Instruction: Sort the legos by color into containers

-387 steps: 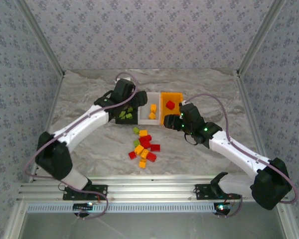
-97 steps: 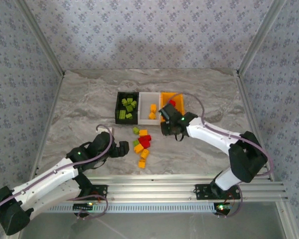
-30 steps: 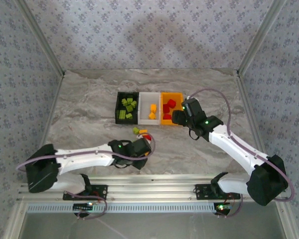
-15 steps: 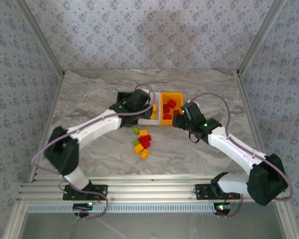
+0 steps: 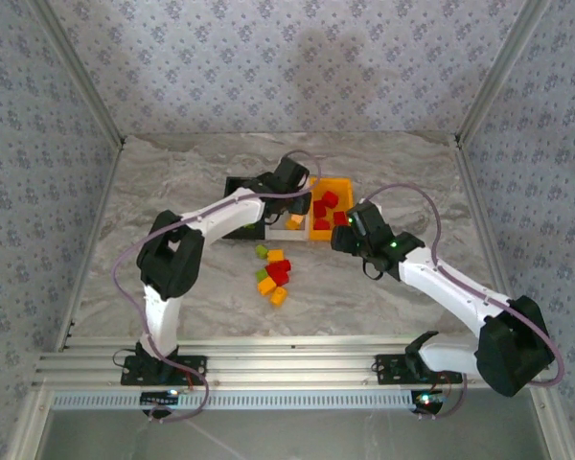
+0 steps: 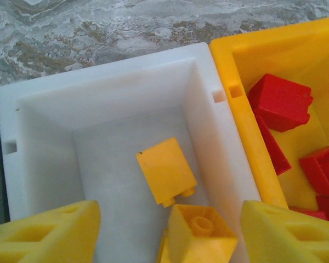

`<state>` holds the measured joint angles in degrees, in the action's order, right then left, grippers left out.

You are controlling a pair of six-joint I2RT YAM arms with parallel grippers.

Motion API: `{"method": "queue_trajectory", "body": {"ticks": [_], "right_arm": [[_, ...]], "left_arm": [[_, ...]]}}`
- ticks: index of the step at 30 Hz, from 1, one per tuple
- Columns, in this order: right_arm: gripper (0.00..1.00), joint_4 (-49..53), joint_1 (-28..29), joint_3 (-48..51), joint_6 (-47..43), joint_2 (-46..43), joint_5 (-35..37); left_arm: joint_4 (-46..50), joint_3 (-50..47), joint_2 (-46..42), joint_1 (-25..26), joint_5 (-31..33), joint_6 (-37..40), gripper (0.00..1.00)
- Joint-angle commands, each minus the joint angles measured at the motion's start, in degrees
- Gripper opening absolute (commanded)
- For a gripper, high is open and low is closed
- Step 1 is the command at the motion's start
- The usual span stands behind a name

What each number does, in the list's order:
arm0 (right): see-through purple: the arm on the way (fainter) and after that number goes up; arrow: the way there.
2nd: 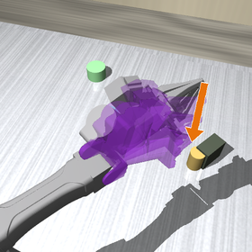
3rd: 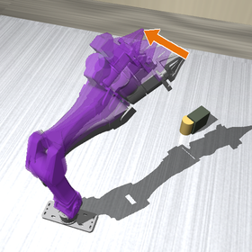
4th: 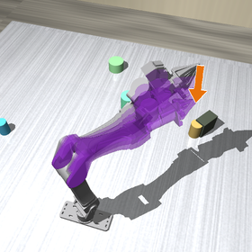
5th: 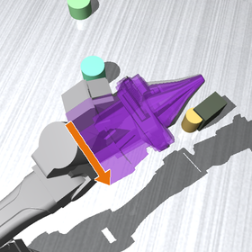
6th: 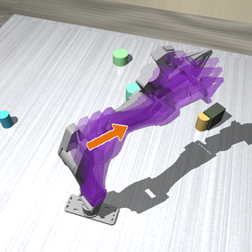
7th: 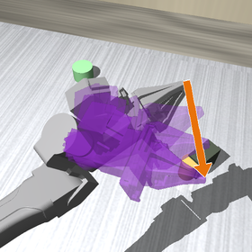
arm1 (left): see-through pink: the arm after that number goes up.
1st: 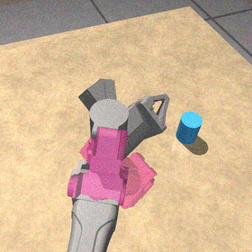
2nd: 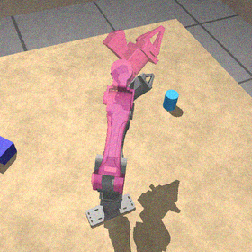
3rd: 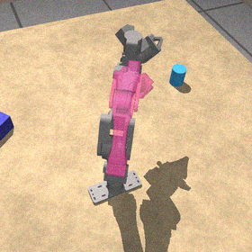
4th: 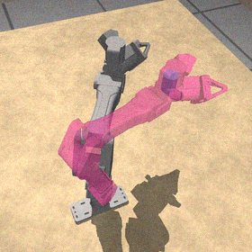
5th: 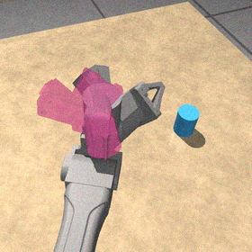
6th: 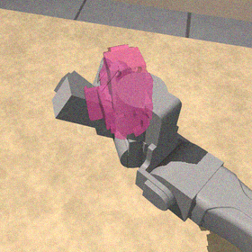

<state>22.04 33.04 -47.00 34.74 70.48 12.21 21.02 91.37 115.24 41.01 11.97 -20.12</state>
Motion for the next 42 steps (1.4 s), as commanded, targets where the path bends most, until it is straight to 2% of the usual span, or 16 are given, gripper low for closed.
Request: {"method": "queue_trajectory", "body": {"ticks": [1, 8, 15, 18, 20, 22, 24, 33, 38, 42], "right_arm": [[0.74, -0.2, 0.3, -0.3, 0.9, -1.1, 0.1], [0.74, -2.0, 0.5, -0.2, 0.9, -0.7, -1.9], [0.74, -3.0, 2.0, 0.3, 0.3, 0.4, -2.5], [0.74, -3.6, 2.3, 0.8, 0.3, 0.8, -2.5], [0.74, -4.2, 2.4, 1.1, 0.3, 1.1, -2.6], [0.74, -4.6, 2.5, 1.0, 0.5, 1.7, -2.7], [0.74, -4.7, 2.5, 0.7, 0.5, 2.4, -2.9], [0.74, -3.2, 2.6, 0.8, 0.2, 1.2, -1.9], [0.74, -3.2, 2.4, 1.8, 0.2, 0.0, -1.4], [0.74, -3.5, 2.2, 1.8, 0.4, 0.1, -1.5]], "left_arm": [[-1.4, 0.2, -7.4, 1.8, -0.4, 0.6, 0.77], [-4.6, -12.7, -23.0, 7.2, 0.9, -1.7, 0.99], [-2.7, -32.4, -41.6, 8.7, 1.4, -7.8, 0.99], [0.1, -40.1, -46.2, 8.1, 2.0, -10.4, 1.00], [0.3, -44.5, -47.1, 6.4, -0.9, -13.0, 1.00], [-2.4, -48.5, -47.1, 4.2, -5.7, -15.0, 0.99], [-5.7, -50.7, -46.0, 3.7, -7.5, -15.0, 0.98], [-9.6, -50.2, -39.7, 2.6, -12.6, -13.3, 0.86], [-3.7, -49.8, -37.7, 6.3, -9.1, -12.8, 0.85], [-0.9, -51.3, -36.5, 8.8, -5.9, -13.8, 0.80]]}}
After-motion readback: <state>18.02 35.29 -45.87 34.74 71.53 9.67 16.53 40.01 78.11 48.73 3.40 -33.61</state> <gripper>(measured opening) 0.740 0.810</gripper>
